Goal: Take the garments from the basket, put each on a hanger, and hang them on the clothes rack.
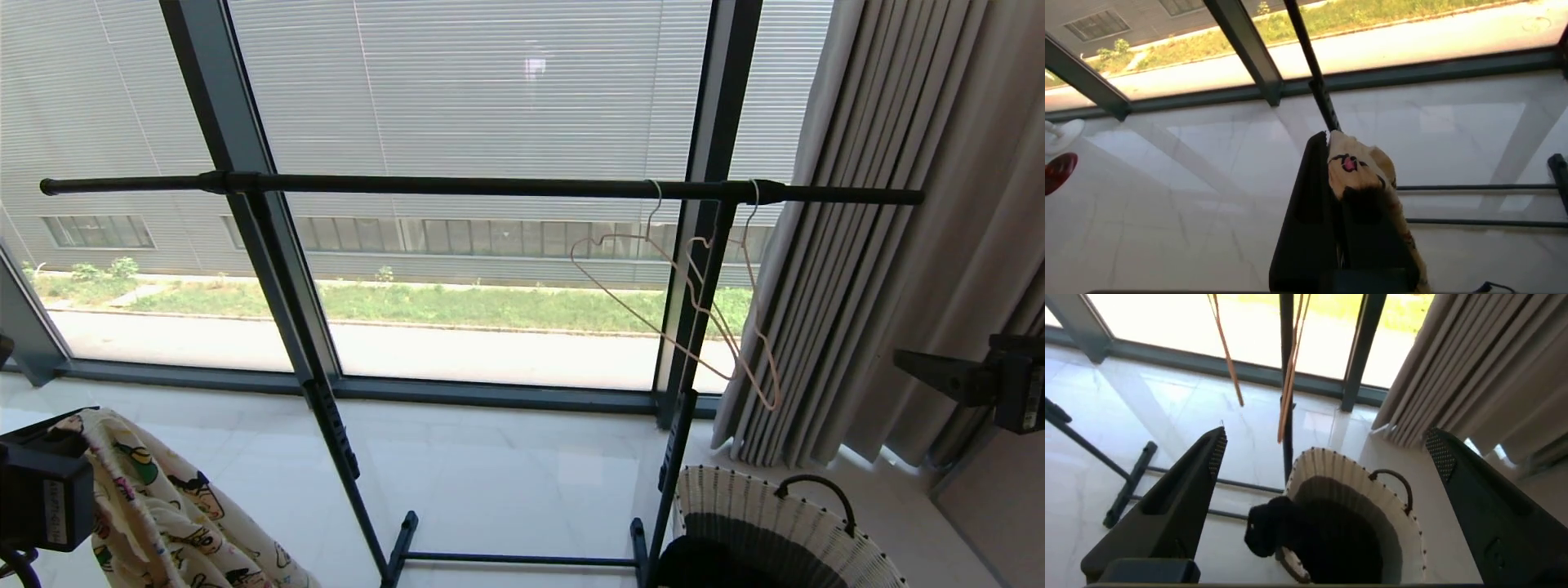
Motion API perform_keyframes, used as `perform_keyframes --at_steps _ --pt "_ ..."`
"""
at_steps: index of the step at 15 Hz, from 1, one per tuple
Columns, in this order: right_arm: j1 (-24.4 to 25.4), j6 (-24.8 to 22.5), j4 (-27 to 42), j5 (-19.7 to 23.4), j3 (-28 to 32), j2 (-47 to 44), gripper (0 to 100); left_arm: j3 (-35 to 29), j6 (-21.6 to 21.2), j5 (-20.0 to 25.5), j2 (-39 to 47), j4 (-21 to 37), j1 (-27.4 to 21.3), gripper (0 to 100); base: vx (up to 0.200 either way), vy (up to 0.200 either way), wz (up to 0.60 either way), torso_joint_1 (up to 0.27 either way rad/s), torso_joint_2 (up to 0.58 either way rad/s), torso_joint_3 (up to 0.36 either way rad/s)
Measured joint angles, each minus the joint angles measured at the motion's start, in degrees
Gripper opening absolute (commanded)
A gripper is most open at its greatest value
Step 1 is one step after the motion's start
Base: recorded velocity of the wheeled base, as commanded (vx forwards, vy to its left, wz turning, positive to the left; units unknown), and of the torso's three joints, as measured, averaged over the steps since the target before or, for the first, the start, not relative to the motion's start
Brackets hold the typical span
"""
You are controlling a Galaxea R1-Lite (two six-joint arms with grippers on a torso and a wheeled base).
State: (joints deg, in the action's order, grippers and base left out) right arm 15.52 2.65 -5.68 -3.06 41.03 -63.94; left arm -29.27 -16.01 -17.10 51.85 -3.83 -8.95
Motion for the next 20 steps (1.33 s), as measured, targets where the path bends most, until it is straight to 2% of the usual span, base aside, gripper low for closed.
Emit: perform_keyframes --at_steps 7,12,17,20 --pt "0.16 0.55 -12.63 -1.10 1.13 -14.51 100 -2.01 0.00 0.00 0.74 -0.02 0.00 0 0.200 0.000 0.00 -0.001 0.00 -0.002" --pt "0.41 0.66 -16.08 -1.54 3.89 -24.21 100 -1.90 0.00 0.00 0.99 0.00 0.00 0 0.000 0.000 0.00 0.000 0.00 0.000" --pt "2.45 5.95 -19.05 -6.73 5.16 -31.62 100 -1.84 0.09 -0.11 0.96 -0.02 0.07 0 0.000 0.000 0.00 0.000 0.00 0.000" --pt "3.24 6.41 -19.33 -8.42 5.22 -34.27 100 -1.68 0.11 -0.13 1.04 0.00 0.07 0 0.000 0.000 0.00 0.000 0.00 0.000"
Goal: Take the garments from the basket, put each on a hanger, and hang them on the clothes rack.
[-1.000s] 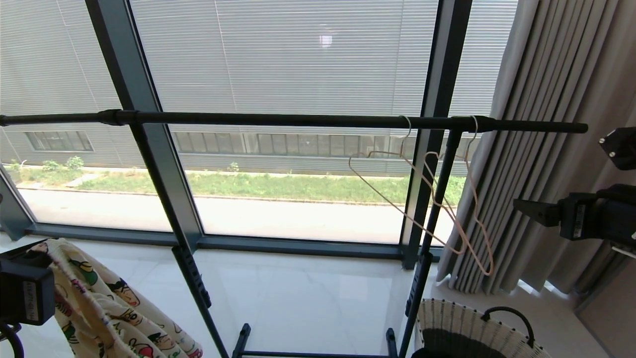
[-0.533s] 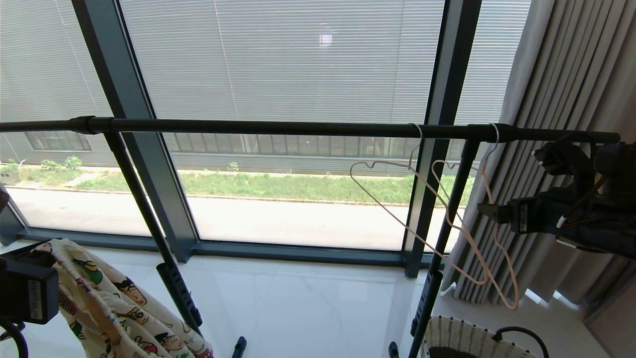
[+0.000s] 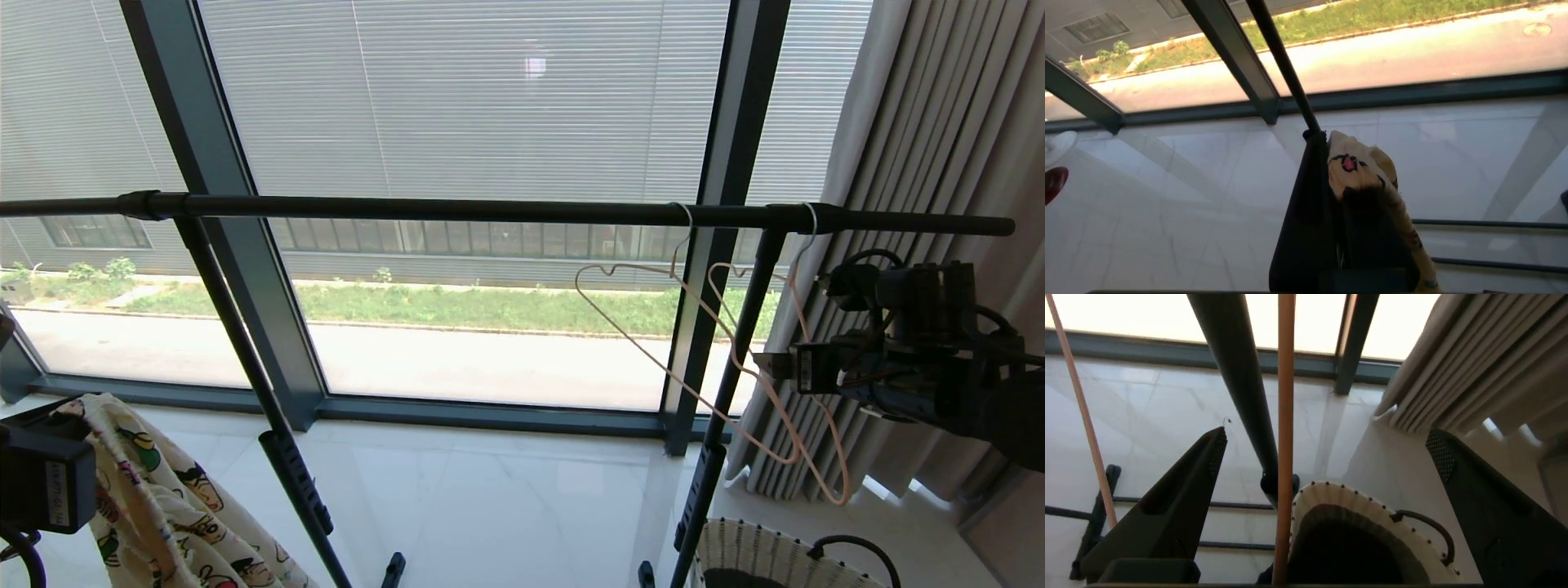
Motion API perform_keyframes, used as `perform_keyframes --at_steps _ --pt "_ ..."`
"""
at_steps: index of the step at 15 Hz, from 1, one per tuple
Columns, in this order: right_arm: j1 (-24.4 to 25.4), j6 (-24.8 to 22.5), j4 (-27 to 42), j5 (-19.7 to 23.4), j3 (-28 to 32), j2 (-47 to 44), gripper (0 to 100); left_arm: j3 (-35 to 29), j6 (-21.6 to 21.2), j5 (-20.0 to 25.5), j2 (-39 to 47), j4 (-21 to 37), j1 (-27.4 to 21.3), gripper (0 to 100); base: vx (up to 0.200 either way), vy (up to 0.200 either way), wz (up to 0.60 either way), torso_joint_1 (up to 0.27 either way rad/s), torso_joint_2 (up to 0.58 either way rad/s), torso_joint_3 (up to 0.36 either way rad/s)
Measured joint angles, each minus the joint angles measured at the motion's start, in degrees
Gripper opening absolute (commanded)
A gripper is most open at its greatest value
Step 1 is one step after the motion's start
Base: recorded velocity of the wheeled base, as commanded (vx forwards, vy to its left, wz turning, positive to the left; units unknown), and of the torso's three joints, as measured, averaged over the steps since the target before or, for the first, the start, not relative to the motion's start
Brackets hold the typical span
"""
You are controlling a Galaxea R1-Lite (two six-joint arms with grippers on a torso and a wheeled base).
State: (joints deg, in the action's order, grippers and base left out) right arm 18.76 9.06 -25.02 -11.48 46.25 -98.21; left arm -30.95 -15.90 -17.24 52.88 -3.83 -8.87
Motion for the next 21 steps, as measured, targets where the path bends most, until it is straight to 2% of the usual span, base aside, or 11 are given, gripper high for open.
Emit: perform_keyframes --at_steps 8,9,21 --pt "-0.07 0.27 -1.85 -0.04 -0.09 -1.84 100 0.11 0.00 0.02 -0.11 -0.02 0.00 0 0.000 0.000 0.00 0.000 0.00 0.000" --pt "-0.07 0.27 -2.38 -0.06 -0.06 -2.01 0 0.11 0.00 0.02 -0.18 -0.02 0.00 0 0.000 0.000 0.00 0.000 0.00 0.000" --pt "-0.07 0.27 -2.95 -0.11 -0.11 -2.36 0 -0.11 -0.02 0.05 -0.33 -0.02 0.00 0 0.000 0.000 0.00 0.000 0.00 0.000"
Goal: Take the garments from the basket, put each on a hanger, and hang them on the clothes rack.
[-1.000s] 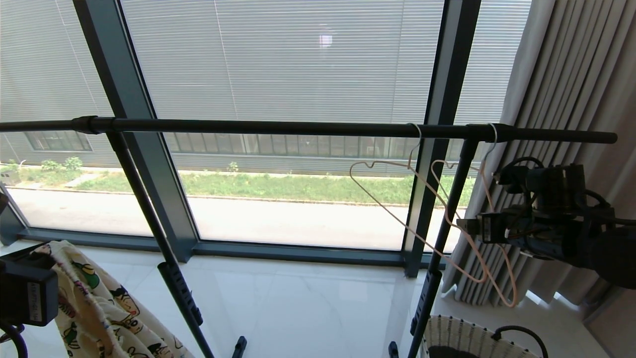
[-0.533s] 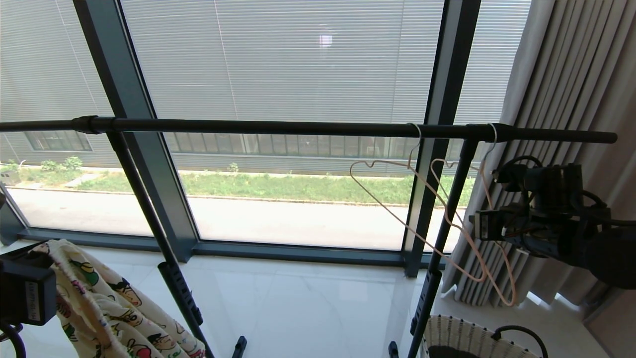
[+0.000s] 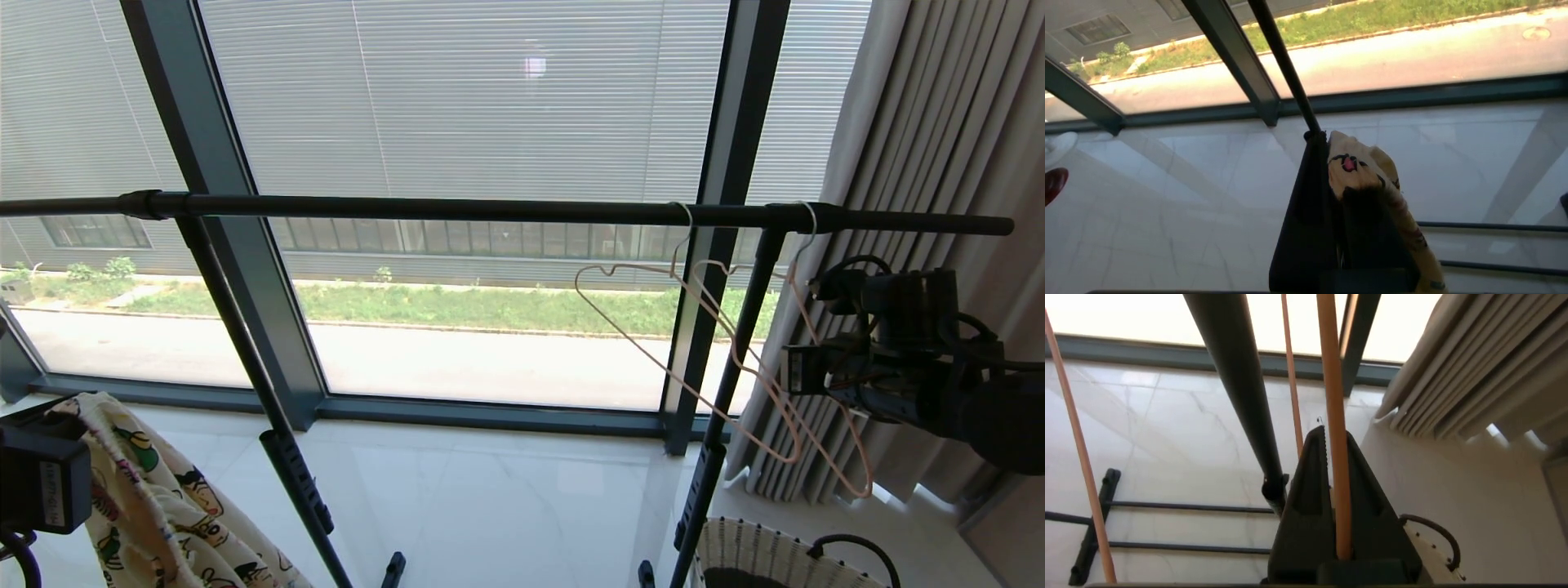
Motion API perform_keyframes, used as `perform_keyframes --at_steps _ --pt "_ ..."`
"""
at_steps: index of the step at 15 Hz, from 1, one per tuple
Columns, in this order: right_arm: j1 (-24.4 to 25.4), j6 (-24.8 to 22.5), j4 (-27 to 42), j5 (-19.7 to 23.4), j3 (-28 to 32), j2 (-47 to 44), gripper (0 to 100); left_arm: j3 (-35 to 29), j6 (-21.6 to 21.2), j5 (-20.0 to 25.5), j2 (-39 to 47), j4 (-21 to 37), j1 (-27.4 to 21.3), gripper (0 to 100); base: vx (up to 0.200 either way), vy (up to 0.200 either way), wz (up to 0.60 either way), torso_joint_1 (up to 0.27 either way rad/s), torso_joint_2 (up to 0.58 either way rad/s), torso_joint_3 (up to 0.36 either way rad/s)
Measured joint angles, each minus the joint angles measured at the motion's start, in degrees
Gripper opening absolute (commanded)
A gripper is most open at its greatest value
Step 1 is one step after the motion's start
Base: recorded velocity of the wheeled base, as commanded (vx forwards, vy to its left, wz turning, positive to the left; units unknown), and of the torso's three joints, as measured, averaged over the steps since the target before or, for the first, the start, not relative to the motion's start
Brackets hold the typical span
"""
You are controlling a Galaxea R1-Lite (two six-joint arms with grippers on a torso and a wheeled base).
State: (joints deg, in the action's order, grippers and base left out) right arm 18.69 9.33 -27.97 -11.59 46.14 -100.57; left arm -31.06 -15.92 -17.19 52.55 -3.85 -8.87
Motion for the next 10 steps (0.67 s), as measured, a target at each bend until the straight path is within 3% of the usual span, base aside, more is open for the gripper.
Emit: perform_keyframes --at_steps 10 --pt "0.00 -0.24 -3.25 -5.42 -0.66 5.67 0 -0.07 -0.35 -0.02 -0.62 0.00 0.00 0 0.000 0.000 0.00 0.000 0.00 0.000"
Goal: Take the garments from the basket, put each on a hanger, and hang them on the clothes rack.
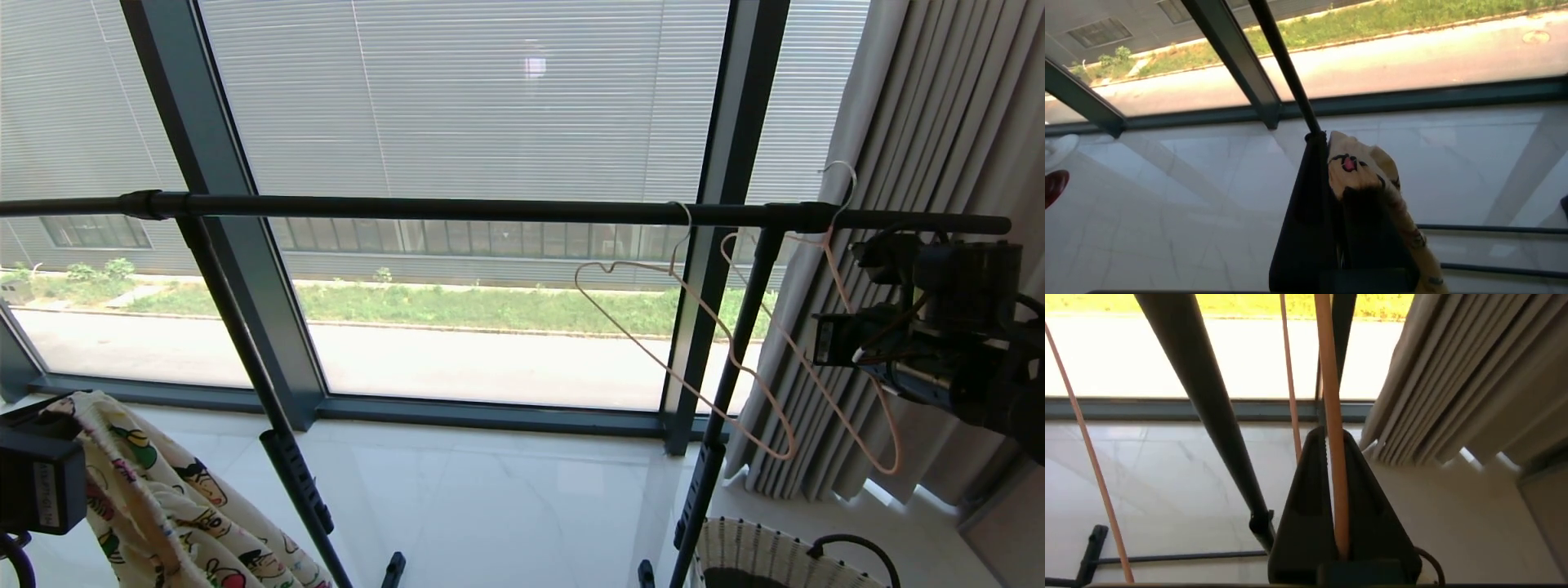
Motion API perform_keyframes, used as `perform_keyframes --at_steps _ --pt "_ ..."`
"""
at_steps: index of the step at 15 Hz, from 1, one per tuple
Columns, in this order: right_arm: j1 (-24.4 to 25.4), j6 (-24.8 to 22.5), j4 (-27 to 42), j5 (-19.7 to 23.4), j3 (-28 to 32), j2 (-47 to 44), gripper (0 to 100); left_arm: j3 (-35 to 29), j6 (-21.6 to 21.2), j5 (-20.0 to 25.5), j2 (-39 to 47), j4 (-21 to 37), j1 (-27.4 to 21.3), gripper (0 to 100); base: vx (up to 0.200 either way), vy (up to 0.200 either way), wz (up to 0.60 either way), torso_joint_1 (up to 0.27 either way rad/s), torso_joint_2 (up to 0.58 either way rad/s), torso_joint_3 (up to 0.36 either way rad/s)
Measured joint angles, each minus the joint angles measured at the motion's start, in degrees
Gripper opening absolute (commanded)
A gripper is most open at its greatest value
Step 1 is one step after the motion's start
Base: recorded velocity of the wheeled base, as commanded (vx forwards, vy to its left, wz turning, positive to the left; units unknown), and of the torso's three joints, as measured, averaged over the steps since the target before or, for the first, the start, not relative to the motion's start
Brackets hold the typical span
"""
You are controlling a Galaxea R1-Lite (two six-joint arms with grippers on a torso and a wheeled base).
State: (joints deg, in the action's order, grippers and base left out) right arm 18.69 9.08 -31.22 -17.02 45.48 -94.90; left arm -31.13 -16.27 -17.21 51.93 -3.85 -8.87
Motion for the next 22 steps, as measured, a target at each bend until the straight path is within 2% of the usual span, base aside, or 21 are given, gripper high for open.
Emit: perform_keyframes --at_steps 2,10,17,20,22 --pt "0.07 -0.05 0.02 -0.33 -1.13 1.30 0 0.00 -0.52 0.00 -0.09 -0.02 0.00 0 0.000 0.000 0.00 0.000 0.00 0.000" --pt "0.18 -3.17 0.11 -0.09 -11.45 10.51 0 -0.15 -0.52 0.00 -0.22 -0.09 0.00 0 -0.200 0.000 0.00 0.002 0.00 0.004" --pt "2.58 -5.56 0.38 -0.16 -19.49 18.80 0 -0.11 -0.52 0.00 -0.17 -0.09 0.00 0 -0.200 0.000 0.00 0.005 0.00 0.004" --pt "2.72 -5.86 0.24 0.33 -20.38 21.50 0 0.29 -0.50 0.17 -0.11 -0.06 -0.11 0 0.000 0.000 0.00 0.000 0.00 0.000" --pt "2.76 -5.86 0.10 2.99 -19.74 23.24 0 0.43 -0.50 0.38 0.00 -0.09 -0.49 0 0.000 0.000 0.00 0.000 0.00 0.000"
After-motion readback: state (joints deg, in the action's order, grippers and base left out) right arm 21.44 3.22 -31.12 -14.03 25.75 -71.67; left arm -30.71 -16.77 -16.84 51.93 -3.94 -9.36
